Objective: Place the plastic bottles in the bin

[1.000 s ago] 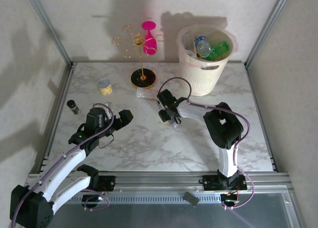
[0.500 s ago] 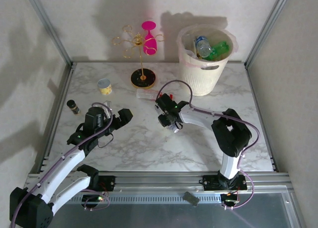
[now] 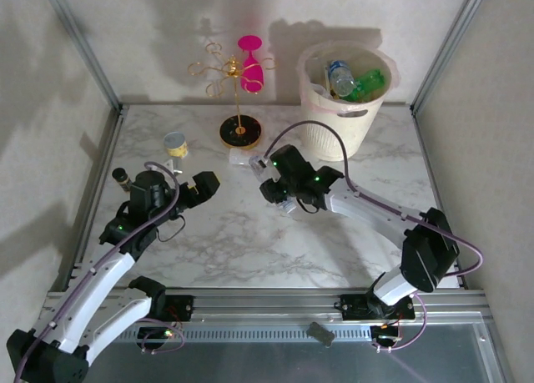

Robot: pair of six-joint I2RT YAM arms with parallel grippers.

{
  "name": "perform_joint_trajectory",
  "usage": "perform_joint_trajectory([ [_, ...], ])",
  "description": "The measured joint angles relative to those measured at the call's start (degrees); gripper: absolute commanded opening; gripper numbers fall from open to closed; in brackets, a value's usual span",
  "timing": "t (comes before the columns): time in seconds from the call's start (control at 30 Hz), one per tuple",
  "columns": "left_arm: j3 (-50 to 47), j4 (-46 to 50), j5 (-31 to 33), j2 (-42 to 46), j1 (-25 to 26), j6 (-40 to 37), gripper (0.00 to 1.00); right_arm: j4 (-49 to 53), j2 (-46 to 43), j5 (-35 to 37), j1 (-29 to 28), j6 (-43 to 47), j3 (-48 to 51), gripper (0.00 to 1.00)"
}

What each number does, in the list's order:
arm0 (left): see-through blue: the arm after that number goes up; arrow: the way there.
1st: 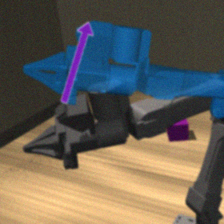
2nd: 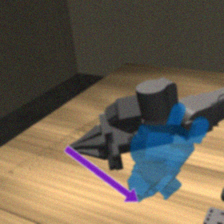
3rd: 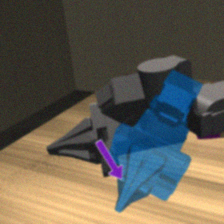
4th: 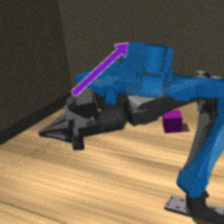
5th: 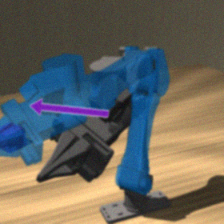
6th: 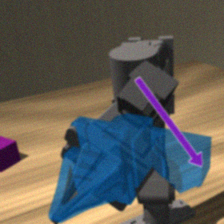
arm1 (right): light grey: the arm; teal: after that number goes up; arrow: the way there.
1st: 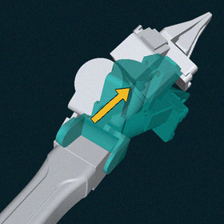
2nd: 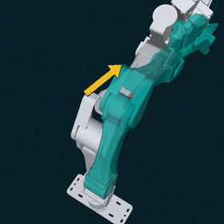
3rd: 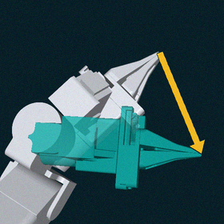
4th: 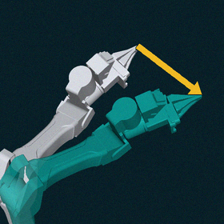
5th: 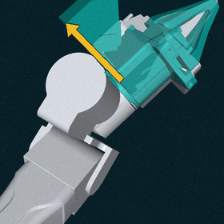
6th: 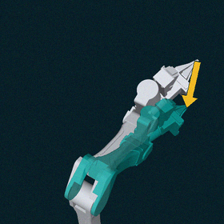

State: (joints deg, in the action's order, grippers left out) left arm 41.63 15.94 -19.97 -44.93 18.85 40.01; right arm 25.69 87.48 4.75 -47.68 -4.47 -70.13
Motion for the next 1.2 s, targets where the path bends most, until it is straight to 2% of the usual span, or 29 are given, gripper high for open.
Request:
perform_joint_trajectory([
  [0.3, 8.11, 1.4, 0.02, 0.85, 0.02, -2.36, 1.0, -2.34, -4.85, 0.42, 0.02, 0.33, -3.98, 0.35],
  [0.5, 9.6, 0.81, -0.04, -0.85, 0.02, -2.49, 1.0, -4.07, -6.16, 3.3, 2.08, 0.44, -10.34, 0.35],
  [0.77, 9.77, -0.28, -0.66, -4.94, 0.07, -2.29, 1.0, -4.15, -1.88, 4.55, 15.34, -1.22, -25.53, 0.35],
  [0.93, 11.28, -3.04, -3.76, -10.32, 0.2, -1.07, 1.0, -3.85, 3.41, 4.28, 24.3, -3.28, -32.98, 0.36],
  [1.2, 11.06, -5.95, -6.03, -14.67, 0.35, 0.31, 1.0, -1.27, 18.01, 10.58, 30.77, -1.18, -53.53, 0.36],
])
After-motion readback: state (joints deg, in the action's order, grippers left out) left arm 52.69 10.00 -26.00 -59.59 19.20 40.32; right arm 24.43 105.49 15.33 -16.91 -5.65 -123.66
